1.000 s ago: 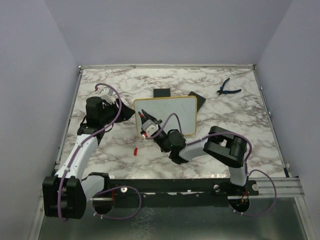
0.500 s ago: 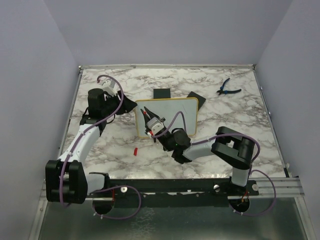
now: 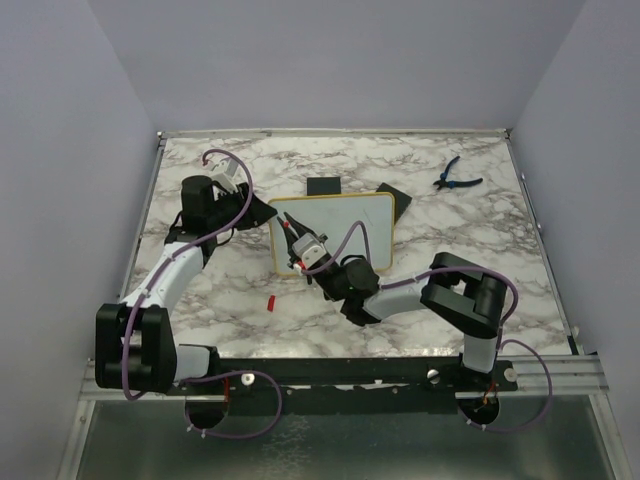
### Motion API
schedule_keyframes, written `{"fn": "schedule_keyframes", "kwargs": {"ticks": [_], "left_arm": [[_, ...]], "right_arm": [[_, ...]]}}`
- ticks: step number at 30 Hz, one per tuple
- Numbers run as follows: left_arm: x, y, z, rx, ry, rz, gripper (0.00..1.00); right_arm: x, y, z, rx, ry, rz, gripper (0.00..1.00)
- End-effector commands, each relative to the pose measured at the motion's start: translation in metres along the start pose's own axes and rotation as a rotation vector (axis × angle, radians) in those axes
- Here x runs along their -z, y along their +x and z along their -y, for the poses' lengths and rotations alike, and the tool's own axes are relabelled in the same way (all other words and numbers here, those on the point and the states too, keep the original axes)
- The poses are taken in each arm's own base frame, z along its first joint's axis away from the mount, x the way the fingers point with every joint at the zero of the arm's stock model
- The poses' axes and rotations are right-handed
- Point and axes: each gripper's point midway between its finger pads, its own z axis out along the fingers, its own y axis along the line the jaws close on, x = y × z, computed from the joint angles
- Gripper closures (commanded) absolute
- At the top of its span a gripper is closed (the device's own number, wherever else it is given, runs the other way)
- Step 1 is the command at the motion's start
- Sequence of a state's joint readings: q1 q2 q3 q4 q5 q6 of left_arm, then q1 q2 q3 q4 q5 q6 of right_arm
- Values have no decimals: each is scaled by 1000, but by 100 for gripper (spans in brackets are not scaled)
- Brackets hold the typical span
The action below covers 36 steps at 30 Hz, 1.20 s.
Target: Write a sentence on the whiteboard
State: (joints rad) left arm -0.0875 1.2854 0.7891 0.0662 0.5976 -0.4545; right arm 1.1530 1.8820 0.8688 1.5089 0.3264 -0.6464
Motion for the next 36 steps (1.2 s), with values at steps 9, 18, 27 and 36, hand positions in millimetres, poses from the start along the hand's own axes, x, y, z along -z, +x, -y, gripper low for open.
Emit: {"fn": "schedule_keyframes", "kwargs": {"ticks": [9, 18, 27, 36], "left_arm": [[0, -3, 19, -47, 93, 12, 74], [3, -1, 23, -60, 102, 14, 80], [4, 0, 23, -66, 101, 16, 81], [4, -1, 24, -70, 99, 20, 84]], "right_arm": [[-7, -44, 18, -96, 100, 194, 99], [-8, -40, 15, -70, 96, 190, 99], [-12, -33, 9, -43, 94, 180, 99], [-13, -26, 6, -11, 96, 167, 99]]}}
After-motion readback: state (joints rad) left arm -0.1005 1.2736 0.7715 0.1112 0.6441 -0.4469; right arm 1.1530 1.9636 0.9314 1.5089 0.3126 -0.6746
